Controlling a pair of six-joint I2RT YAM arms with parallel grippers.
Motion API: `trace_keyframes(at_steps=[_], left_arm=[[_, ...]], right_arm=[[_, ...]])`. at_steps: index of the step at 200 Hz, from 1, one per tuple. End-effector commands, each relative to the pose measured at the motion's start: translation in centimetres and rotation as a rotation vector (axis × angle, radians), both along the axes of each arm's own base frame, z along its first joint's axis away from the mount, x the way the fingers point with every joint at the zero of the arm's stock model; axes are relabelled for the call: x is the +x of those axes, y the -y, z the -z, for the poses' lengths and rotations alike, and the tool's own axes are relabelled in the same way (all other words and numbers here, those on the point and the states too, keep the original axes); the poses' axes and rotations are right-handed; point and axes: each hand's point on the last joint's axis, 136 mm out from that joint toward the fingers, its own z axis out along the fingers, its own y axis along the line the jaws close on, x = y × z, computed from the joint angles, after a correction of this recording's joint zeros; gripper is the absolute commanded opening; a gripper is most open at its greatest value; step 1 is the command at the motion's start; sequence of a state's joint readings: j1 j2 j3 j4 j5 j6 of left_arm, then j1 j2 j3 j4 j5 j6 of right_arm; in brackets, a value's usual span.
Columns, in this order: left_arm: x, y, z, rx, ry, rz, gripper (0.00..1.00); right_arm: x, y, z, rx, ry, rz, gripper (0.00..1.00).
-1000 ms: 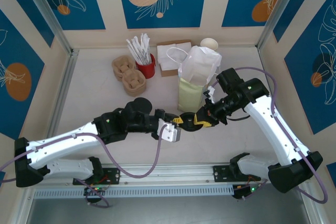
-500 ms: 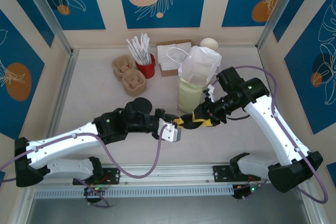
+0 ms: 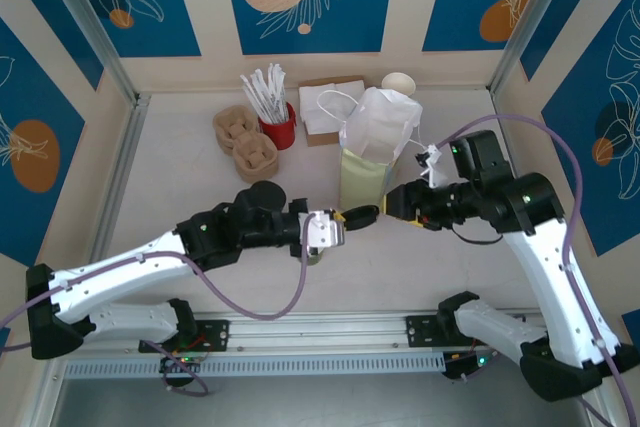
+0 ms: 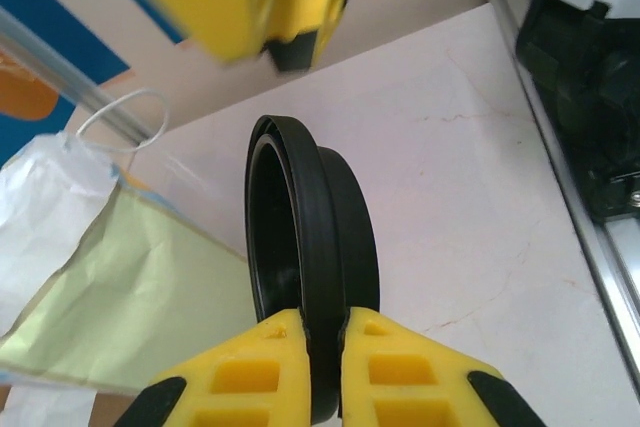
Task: Pack the takeout coffee
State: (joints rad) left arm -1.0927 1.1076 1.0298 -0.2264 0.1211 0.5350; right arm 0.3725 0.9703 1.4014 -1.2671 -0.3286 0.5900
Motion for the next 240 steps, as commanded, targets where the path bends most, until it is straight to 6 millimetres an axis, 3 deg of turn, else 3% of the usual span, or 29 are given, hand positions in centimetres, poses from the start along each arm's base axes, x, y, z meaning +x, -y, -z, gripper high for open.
trace_keyframes(at_steps=[1, 43, 128, 162, 240], left_arm=[[1.1, -1.7, -1.2, -0.089, -0.165, -0.096, 0.09], [2.6, -4.2, 0.0, -0.133, -0.465, -0.216, 0.07], [4.0, -9.7, 1.6, -0.313, -0.958, -0.499, 0.09], [3.8, -10.3, 3.4, -0.340, -1.152, -0.525, 0.09], [3.6, -10.4, 6.4, -0.354, -1.326, -0.521, 0.08]], right_arm=[[0.6, 0.5, -1.2, 0.024, 0.146, 0.030, 0.51], [0.3, -0.3, -0.7, 0.134, 0.211, 0.038, 0.50], [0.2, -3.3, 5.8, 0.164, 0.080, 0.014, 0.49], [-0.2, -4.8, 7.7, 0.144, 0.047, -0.007, 0.49], [-0.6, -6.7, 11.1, 0.132, 0.011, -0.007, 0.49]])
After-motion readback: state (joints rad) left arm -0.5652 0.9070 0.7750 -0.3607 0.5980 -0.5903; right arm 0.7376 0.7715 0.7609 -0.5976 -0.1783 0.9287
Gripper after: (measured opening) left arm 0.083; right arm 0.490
